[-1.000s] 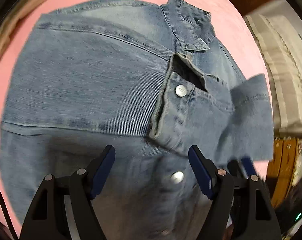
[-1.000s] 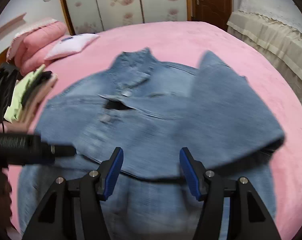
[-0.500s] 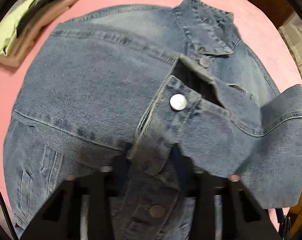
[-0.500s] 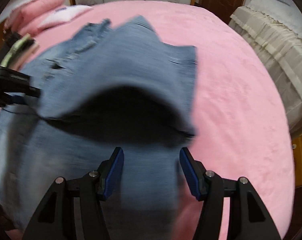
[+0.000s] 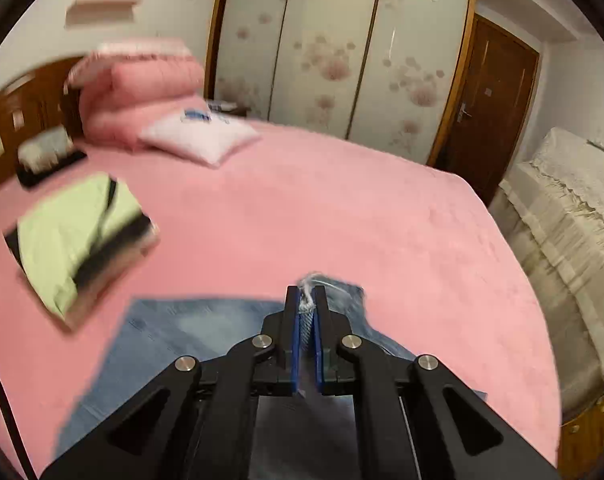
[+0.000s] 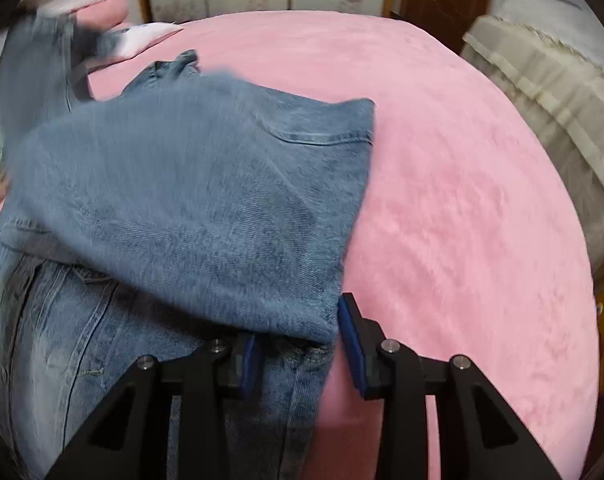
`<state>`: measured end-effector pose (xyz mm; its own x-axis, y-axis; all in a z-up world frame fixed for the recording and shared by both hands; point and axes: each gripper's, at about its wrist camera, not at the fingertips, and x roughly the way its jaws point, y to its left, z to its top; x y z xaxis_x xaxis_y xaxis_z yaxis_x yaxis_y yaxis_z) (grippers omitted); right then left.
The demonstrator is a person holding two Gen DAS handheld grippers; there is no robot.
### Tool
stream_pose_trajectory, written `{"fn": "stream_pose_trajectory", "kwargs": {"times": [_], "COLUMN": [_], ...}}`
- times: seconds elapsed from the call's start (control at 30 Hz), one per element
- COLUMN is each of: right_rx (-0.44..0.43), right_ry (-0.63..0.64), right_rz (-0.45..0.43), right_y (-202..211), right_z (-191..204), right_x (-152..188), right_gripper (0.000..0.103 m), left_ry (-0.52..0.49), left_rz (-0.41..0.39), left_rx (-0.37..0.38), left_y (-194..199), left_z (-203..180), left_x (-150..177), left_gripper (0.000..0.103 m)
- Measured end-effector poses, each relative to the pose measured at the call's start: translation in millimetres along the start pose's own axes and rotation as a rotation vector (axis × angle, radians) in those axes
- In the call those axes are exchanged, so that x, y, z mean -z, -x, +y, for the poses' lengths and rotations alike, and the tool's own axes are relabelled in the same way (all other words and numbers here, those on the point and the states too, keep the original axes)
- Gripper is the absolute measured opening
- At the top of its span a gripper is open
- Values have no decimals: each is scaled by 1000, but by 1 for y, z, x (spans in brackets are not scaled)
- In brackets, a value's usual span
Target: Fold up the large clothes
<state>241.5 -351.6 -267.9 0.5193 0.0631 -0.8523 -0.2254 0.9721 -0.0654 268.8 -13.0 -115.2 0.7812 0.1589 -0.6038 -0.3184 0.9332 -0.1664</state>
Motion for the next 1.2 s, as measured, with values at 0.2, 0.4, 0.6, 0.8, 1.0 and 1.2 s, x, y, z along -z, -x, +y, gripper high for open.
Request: {"fn": "stream_pose_trajectory", "kwargs": {"times": [0.2, 0.4, 0.6, 0.8, 1.0, 1.2], "right_rx": [-13, -84, -155, -209, -158, -62], "right_ry": [-38, -154, -266, -298, -332, -229], "right_rz": [35, 96, 173, 154, 212, 133], "right_y": [-9, -19, -13, 2, -23, 29], "right_z": [-2, -13, -25, -26, -29, -11], "right_x": [1, 2, 8, 1, 10, -3], "right_gripper": [27, 27, 18, 13, 14, 15], "left_ry": [10, 53, 100, 38, 123, 119], "left_rz": [181, 428, 411, 348, 487, 461], "left_rx": [-186, -394, -379, -386, -465, -419], "left_y": [-44, -95, -87, -92, -107, -71], "left_z": [56, 121, 137, 141, 180, 171], "left_x": [56, 159, 158, 130, 156, 136], "left_gripper": [3, 3, 4, 4, 3, 6]}}
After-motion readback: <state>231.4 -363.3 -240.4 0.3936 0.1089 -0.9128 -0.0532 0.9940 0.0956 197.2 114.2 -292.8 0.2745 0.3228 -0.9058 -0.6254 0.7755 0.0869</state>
